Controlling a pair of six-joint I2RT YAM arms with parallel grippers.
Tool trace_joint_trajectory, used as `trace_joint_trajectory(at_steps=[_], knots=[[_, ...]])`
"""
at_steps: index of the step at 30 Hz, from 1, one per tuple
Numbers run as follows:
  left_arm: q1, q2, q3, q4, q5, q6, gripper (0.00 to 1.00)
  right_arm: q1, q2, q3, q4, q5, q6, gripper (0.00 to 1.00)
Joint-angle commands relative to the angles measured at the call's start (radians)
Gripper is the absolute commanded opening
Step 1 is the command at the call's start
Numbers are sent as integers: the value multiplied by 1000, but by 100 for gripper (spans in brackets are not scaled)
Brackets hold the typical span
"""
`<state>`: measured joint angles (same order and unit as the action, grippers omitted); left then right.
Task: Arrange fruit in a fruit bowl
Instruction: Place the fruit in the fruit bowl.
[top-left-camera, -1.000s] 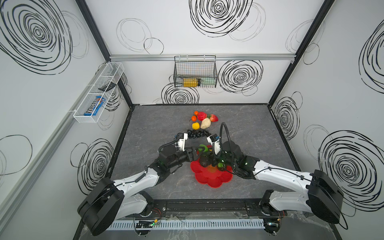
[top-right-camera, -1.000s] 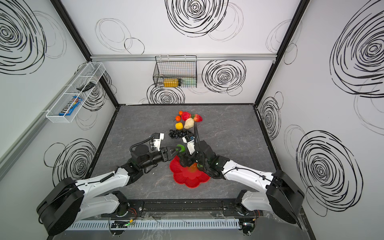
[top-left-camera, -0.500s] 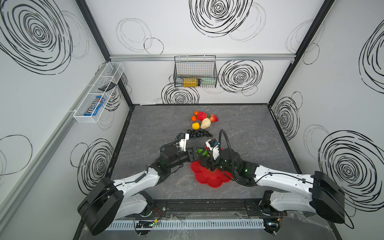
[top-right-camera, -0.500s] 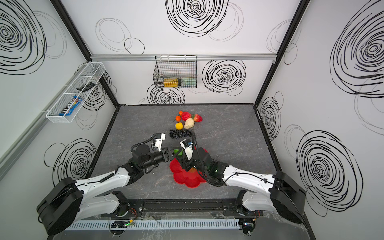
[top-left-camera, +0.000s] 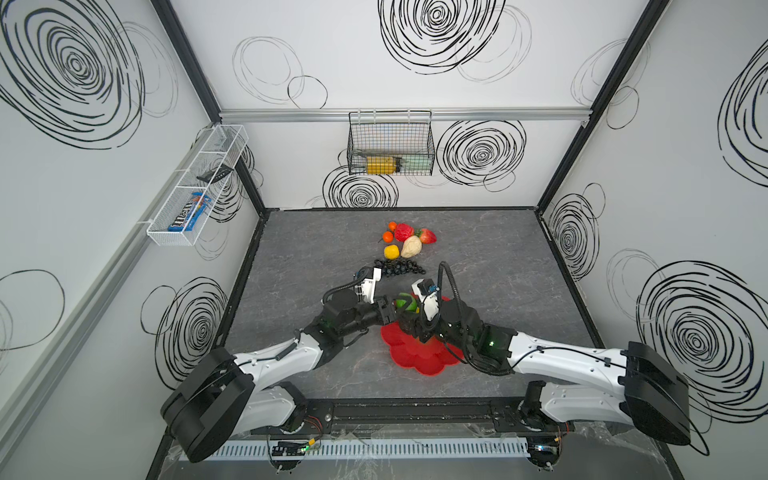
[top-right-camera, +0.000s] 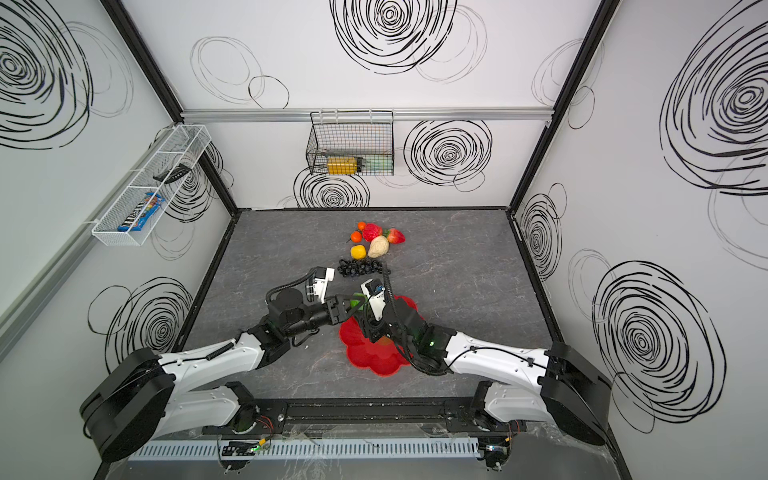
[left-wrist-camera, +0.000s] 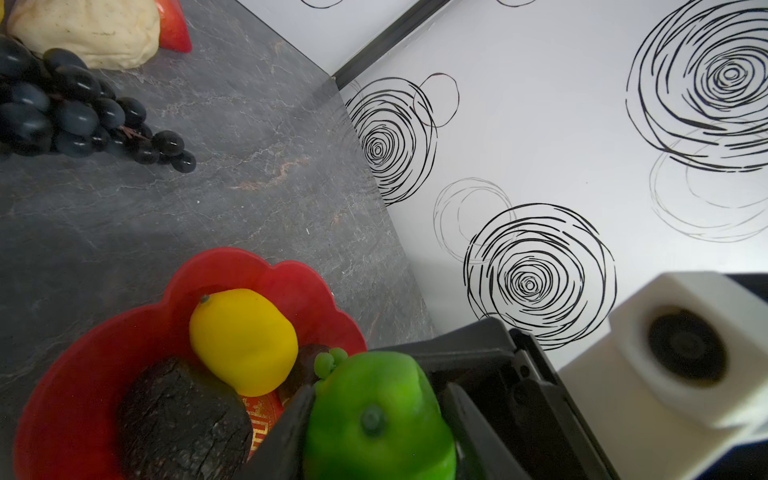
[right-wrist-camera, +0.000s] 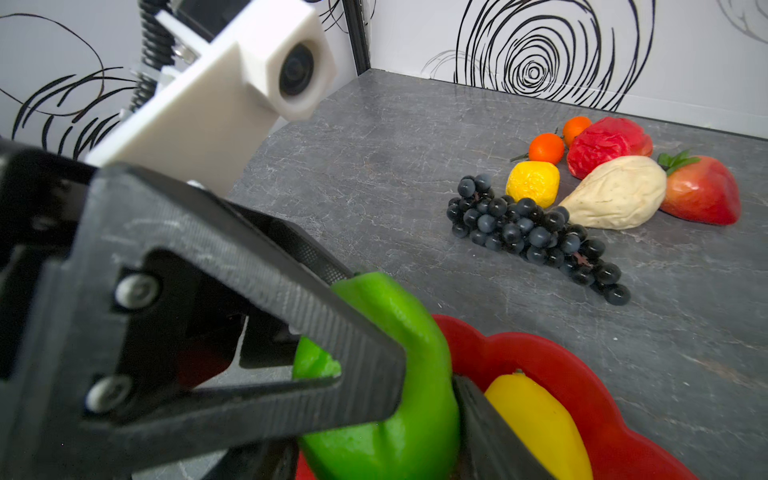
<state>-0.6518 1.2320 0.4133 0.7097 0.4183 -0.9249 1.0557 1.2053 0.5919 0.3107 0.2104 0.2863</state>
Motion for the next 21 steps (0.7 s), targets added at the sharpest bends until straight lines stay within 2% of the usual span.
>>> trace_joint_trajectory(at_steps=[1,7,13,17,21], knots=[[-2,9,25,41,11,7,48,7,-12,-1,33,28,-7,62],[0,-13,36,-8,-18,42,45,6,-10,9,15,36,-1,66],[7,-57,56,-130,-78,130,45,-17,-68,2,-29,17,-1,87],[-5,-101,80,-275,-164,210,45,-69,-152,-29,-77,-12,-12,93],[-68,-129,105,-398,-290,305,45,-127,-263,-87,-94,1,-8,94]])
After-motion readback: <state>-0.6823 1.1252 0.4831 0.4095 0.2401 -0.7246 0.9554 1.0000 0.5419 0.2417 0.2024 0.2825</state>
